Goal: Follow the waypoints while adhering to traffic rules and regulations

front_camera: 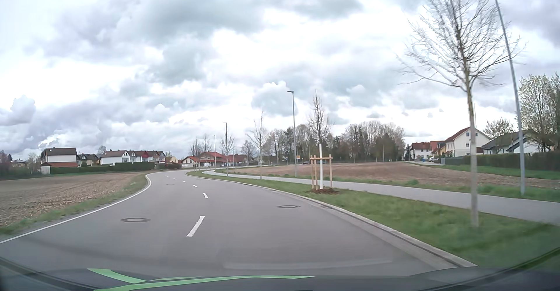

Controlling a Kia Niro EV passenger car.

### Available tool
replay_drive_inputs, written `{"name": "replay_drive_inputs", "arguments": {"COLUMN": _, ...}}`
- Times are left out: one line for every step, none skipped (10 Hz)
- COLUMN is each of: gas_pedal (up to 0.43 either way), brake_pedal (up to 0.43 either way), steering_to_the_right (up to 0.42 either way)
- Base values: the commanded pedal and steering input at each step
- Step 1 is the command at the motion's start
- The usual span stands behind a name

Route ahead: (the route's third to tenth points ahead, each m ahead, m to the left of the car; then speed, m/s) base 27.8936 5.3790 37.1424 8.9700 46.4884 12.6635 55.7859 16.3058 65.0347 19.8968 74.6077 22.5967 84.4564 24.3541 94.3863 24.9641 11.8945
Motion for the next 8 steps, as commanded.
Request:
{"name": "replay_drive_inputs", "arguments": {"gas_pedal": 0.098, "brake_pedal": 0.000, "steering_to_the_right": -0.061}}
{"name": "replay_drive_inputs", "arguments": {"gas_pedal": 0.098, "brake_pedal": 0.000, "steering_to_the_right": -0.060}}
{"name": "replay_drive_inputs", "arguments": {"gas_pedal": 0.098, "brake_pedal": 0.000, "steering_to_the_right": -0.060}}
{"name": "replay_drive_inputs", "arguments": {"gas_pedal": 0.110, "brake_pedal": 0.000, "steering_to_the_right": -0.058}}
{"name": "replay_drive_inputs", "arguments": {"gas_pedal": 0.110, "brake_pedal": 0.000, "steering_to_the_right": -0.055}}
{"name": "replay_drive_inputs", "arguments": {"gas_pedal": 0.110, "brake_pedal": 0.000, "steering_to_the_right": -0.054}}
{"name": "replay_drive_inputs", "arguments": {"gas_pedal": 0.110, "brake_pedal": 0.000, "steering_to_the_right": -0.052}}
{"name": "replay_drive_inputs", "arguments": {"gas_pedal": 0.110, "brake_pedal": 0.000, "steering_to_the_right": -0.052}}
